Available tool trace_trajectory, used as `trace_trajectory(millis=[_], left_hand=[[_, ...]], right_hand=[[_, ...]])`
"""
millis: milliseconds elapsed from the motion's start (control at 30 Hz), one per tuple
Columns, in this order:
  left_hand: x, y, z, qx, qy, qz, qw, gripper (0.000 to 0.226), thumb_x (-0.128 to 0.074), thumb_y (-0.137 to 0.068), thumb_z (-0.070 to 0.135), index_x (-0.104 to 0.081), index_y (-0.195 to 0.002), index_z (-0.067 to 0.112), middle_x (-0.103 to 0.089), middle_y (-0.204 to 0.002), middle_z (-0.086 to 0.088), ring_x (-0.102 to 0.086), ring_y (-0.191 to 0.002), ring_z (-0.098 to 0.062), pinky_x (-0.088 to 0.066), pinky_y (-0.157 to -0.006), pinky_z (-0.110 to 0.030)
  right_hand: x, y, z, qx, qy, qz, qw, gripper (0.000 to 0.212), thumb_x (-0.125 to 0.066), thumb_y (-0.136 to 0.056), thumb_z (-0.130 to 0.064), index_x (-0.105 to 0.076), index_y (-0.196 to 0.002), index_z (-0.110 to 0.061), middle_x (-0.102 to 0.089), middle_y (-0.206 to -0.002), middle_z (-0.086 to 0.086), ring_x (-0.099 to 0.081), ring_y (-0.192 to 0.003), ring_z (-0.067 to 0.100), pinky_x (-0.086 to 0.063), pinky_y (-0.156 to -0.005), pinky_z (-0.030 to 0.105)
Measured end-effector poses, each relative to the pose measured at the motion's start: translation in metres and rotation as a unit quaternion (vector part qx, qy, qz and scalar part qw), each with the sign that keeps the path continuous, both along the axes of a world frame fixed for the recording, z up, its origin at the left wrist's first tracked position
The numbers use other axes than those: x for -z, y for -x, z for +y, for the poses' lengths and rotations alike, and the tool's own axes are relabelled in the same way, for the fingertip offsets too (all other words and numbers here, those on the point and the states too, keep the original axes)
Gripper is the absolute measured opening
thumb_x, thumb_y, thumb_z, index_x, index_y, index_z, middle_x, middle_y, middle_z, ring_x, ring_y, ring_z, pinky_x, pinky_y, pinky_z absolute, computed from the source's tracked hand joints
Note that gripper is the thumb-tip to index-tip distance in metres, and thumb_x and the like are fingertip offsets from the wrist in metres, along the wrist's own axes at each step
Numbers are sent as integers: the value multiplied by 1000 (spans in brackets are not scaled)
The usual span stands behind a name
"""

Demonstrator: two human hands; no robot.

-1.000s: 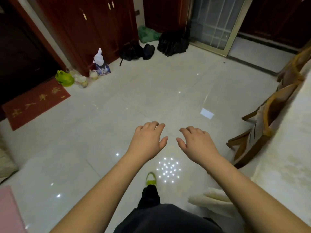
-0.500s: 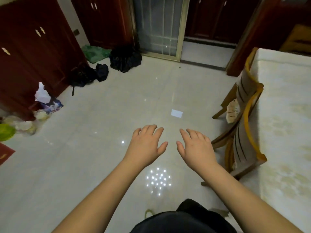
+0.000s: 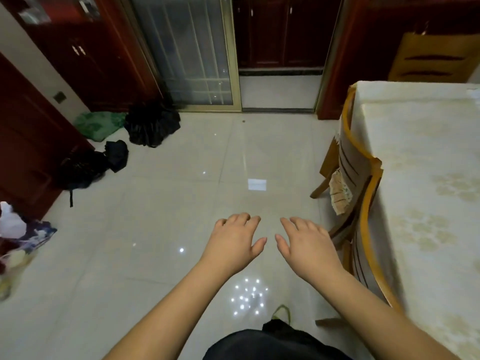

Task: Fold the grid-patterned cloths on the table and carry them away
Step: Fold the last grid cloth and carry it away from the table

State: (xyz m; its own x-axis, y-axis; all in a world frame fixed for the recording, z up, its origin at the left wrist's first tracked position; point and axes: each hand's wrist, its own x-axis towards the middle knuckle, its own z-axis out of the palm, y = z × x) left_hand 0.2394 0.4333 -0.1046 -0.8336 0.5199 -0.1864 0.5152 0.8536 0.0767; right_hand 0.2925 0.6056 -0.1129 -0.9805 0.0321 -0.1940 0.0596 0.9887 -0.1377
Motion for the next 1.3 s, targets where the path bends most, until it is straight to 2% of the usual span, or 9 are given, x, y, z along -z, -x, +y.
trace_trajectory(millis=[67,167,300,467,767,900,1133,1233,1300], left_hand=[[-3,25,13,4,8,6,1000,63,-19,-91,59,-35,-142,26,-46,-138,5,-43,-128,-16,-33,-102,-36],[0,57,31,4,3,1,1000,60,-24,-93,58,-39,-141,25,-49,-136,4,-46,-126,-19,-35,-99,-37],[4,88,52,36,10,-29,999,77,-4,-81,61,-38,-141,26,-48,-136,4,-46,-125,-18,-36,-99,-37],[17,158,66,49,4,-49,998,53,-29,-98,53,-33,-145,27,-43,-143,5,-41,-130,-16,-34,-102,-36],[21,311,87,98,-35,-45,994,52,-33,-98,52,-36,-143,26,-46,-139,4,-43,-127,-19,-36,-100,-37],[14,371,102,134,-39,-41,989,51,-33,-98,52,-36,-143,27,-46,-139,3,-44,-126,-19,-36,-99,-36],[14,446,160,186,-50,-52,980,52,-31,-99,53,-35,-144,29,-45,-141,5,-44,-127,-18,-36,-100,-35],[24,476,197,206,-47,-52,976,51,-32,-98,52,-37,-143,28,-47,-140,5,-45,-126,-17,-37,-99,-35],[29,496,224,221,-39,-52,973,51,-33,-98,52,-39,-142,28,-48,-139,5,-47,-125,-18,-39,-98,-35]], right_hand=[[-1,26,12,-13,-9,-5,1000,53,-25,-100,-49,-34,-146,-24,-45,-143,-1,-42,-129,21,-30,-106,36],[-2,60,28,-4,-1,-18,1000,52,-24,-100,-50,-35,-145,-25,-45,-143,0,-44,-129,20,-32,-105,36],[3,97,43,21,5,-43,999,52,-22,-100,-50,-34,-145,-25,-46,-142,-1,-47,-125,20,-36,-101,36],[7,154,61,36,16,-61,997,51,-24,-100,-49,-37,-143,-25,-48,-140,0,-49,-122,21,-38,-100,37],[10,289,75,97,-20,-61,993,50,-26,-99,-50,-41,-140,-25,-52,-136,0,-51,-121,22,-39,-95,37],[2,337,83,122,-26,-46,991,56,-17,-97,-53,-44,-137,-25,-54,-132,1,-52,-117,23,-41,-92,39],[1,398,129,173,-16,-43,984,52,-24,-99,-51,-41,-140,-24,-51,-134,0,-50,-120,23,-42,-95,38],[6,427,161,203,-12,-21,979,64,-14,-93,-54,-51,-133,-22,-58,-124,2,-57,-111,26,-46,-88,40],[7,446,185,209,-3,5,978,66,-15,-90,-53,-55,-130,-20,-62,-120,3,-60,-108,27,-47,-85,41]])
